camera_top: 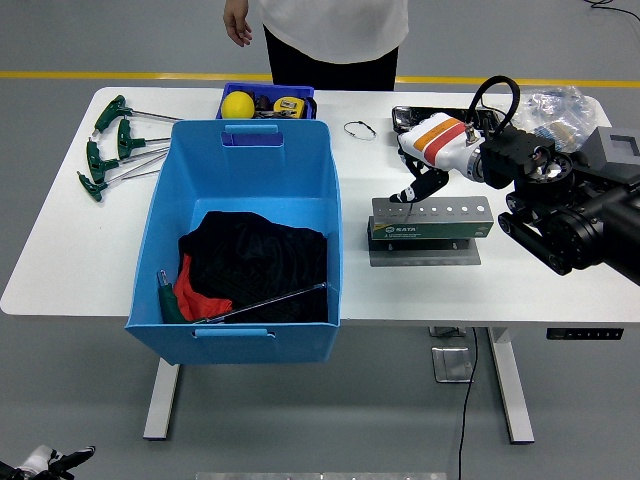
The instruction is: Lift tool from toolbox,place it in box,lift tool from toolbox,place it in box
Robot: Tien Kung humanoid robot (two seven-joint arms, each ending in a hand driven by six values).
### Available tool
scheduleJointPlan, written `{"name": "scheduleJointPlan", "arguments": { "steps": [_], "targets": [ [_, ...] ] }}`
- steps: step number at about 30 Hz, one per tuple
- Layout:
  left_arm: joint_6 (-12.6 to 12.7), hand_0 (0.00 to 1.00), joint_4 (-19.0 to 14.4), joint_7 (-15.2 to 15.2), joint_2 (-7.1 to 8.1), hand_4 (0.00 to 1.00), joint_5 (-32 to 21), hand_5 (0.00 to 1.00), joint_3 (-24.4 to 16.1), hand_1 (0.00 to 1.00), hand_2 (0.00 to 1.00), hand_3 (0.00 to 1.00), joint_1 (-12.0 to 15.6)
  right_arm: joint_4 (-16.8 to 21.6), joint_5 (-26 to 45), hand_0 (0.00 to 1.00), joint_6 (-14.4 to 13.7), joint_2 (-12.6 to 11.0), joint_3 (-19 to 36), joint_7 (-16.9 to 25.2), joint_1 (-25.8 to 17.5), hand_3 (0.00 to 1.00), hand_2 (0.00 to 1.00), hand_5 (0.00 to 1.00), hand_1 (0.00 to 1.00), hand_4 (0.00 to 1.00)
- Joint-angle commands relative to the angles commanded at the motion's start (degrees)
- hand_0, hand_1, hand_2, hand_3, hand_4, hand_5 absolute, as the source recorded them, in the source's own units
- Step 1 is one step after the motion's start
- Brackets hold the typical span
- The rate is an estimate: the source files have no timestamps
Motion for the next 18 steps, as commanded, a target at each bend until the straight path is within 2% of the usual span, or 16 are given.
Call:
{"name": "scheduleJointPlan", "arguments": {
  "steps": [3,4,10,18],
  "targets": [
    [0.01,0.539,0.00,0.02,0.00,0.727,0.10,0.699,-0.27,0.483,0.653,0.676,0.07,0.40,0.43,0.002,-1.89,-0.56,1.04,1.22,0.04,0.039,0.022,0.657,0.002,0.886],
    [0.00,0.534,0.00,0.03,0.00,0.726,0.17,0.699,-0.36,0.482,0.650,0.676,0.10,0.74,0.49,0.002,-2.55,-0.89,1.63,1.58,0.06,0.002,0.002,0.667,0.002,0.877],
    [-0.03,0.533,0.00,0.05,0.06,0.726,0.55,0.699,-0.90,0.481,0.649,0.677,0.30,4.19,0.33,0.002,-3.35,-3.27,5.12,2.04,0.11,0.002,0.002,0.664,0.002,0.876],
    [0.03,0.538,0.00,0.04,0.07,0.726,0.70,0.700,-1.35,0.481,0.650,0.676,0.49,12.81,-0.22,0.002,-3.42,-8.04,11.96,1.58,-0.50,0.002,0.002,0.644,0.002,0.859]
  ]
}}
